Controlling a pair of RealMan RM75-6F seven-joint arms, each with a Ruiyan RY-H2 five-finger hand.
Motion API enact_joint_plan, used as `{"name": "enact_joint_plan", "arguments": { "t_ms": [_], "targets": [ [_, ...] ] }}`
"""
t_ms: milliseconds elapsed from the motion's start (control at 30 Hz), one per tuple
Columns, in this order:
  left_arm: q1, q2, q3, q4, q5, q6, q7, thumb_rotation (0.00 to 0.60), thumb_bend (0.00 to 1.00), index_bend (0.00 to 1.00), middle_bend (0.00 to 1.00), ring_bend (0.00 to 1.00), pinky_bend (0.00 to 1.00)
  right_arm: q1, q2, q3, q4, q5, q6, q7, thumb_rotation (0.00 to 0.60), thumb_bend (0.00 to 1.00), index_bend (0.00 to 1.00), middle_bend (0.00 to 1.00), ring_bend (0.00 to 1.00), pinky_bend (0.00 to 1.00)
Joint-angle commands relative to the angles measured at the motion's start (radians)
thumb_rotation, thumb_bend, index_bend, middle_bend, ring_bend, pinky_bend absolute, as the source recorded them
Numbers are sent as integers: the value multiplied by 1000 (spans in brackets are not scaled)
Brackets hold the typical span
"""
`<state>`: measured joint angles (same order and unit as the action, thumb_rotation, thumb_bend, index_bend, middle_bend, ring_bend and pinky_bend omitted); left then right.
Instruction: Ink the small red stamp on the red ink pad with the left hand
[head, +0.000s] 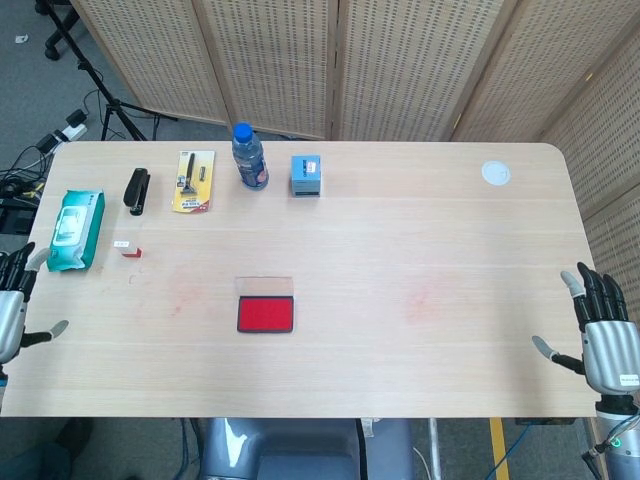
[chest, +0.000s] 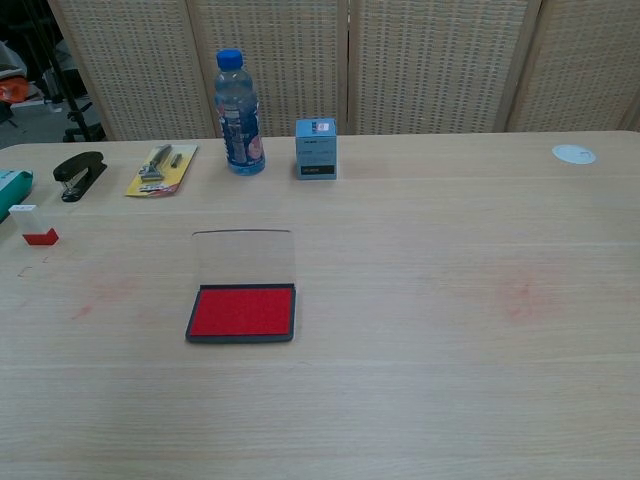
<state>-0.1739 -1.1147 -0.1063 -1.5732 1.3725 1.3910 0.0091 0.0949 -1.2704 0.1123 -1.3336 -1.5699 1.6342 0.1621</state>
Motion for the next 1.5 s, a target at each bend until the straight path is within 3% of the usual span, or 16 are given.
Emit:
{"name": "enact_joint_plan", "arguments": {
  "t_ms": [33, 67, 100, 167, 233, 267, 300, 367, 567, 700, 1033, 1500],
  "targets": [
    [-21, -5, -17, 28, -16, -26, -14, 600, 102, 0, 46, 21, 2, 1, 1, 0, 0, 3, -4, 0, 600, 40, 0, 0, 0, 0],
    [-33, -9, -31, 44, -31, -41, -28, 600, 102, 0, 223, 160, 64, 1, 1, 0, 1, 5, -8, 0, 600, 40, 0, 0, 0, 0],
    [-47, -16, -49, 64, -48, -55, -42, 600, 103, 0, 452, 368, 205, 3, 0, 1, 3, 8, -12, -1, 600, 39, 0, 0, 0, 0],
    [-68, -29, -71, 97, -64, -73, -61, 600, 106, 0, 769, 728, 510, 5, -2, 1, 7, 13, -21, -1, 600, 39, 0, 0, 0, 0],
    [-102, -44, -93, 136, -89, -123, -83, 600, 124, 0, 915, 934, 790, 8, -4, 2, 9, 17, -28, -3, 600, 40, 0, 0, 0, 0],
    [-123, -57, -104, 166, -103, -151, -84, 600, 143, 0, 961, 980, 880, 10, -5, 3, 10, 19, -31, -5, 600, 40, 0, 0, 0, 0],
    [-144, -71, -113, 196, -115, -179, -87, 600, 178, 0, 991, 1000, 950, 11, -6, 4, 9, 20, -34, -8, 600, 40, 0, 0, 0, 0],
    [-186, -99, -123, 253, -139, -253, -110, 600, 231, 2, 1000, 1000, 988, 13, -9, 5, 9, 24, -39, -15, 600, 40, 0, 0, 0, 0],
    [-315, -211, -118, 511, -180, -512, -195, 600, 293, 108, 1000, 1000, 990, 21, -18, 8, 23, 46, -70, -28, 600, 40, 0, 0, 0, 0],
    [-363, -279, -105, 637, -188, -628, -252, 600, 301, 209, 1000, 1000, 990, 26, -23, 10, 30, 55, -83, -33, 600, 40, 0, 0, 0, 0],
    [-412, -395, -72, 830, -114, -692, -404, 600, 316, 296, 1000, 1000, 990, 33, -30, 11, 38, 69, -104, -39, 600, 40, 0, 0, 0, 0],
    [-451, -518, -90, 996, -129, -714, -435, 600, 319, 359, 1000, 1000, 991, 37, -30, 10, 44, 82, -125, -30, 600, 40, 0, 0, 0, 0]
  ]
}}
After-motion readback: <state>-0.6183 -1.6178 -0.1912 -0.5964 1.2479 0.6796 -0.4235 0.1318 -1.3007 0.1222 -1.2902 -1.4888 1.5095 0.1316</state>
